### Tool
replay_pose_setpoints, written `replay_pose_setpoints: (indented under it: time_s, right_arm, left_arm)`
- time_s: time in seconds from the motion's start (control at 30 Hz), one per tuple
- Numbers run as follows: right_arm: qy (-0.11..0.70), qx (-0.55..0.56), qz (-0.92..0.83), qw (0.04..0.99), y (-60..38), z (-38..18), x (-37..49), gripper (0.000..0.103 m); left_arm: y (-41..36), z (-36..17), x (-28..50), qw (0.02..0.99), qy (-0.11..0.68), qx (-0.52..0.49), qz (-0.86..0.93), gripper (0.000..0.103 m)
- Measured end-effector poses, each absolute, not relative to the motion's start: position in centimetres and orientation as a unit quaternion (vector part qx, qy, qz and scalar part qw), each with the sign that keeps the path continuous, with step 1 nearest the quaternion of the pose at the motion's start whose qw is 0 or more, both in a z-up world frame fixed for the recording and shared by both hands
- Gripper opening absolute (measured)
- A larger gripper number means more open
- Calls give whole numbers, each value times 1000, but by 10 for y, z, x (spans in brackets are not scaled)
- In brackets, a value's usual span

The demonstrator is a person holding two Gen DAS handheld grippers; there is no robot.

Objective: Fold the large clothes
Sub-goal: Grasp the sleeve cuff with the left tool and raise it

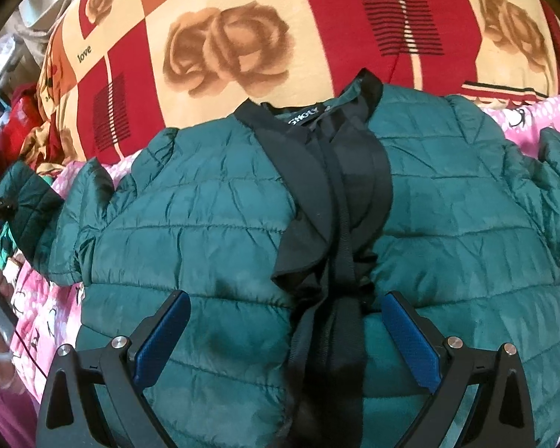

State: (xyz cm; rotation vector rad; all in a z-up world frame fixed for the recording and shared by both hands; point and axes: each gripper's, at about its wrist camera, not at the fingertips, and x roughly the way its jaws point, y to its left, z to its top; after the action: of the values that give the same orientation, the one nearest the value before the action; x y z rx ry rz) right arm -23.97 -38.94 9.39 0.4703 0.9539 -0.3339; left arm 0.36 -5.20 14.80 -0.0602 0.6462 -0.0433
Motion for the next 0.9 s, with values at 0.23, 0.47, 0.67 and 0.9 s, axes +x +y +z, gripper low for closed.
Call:
replay_pose_setpoints:
  time_s: [0.23,0.47,0.67,0.9]
  right_arm:
    - [446,224,-170,849,-398,97,-252,102]
    - [432,216,-185,856,-404,108,-271,102]
    - [433,185,-217,855,-414,110,-287,102]
    - [444,180,-242,844,-431,100,-303,102]
  left_arm:
    - [-92,161,-37,949,306,-3,-78,9]
    - [-125,169,-76,943,306,7,-134,9]
    - [-154,169,-100,931,322,7,-174,9]
    - [-179,167,-120,922,333,8,-196,9]
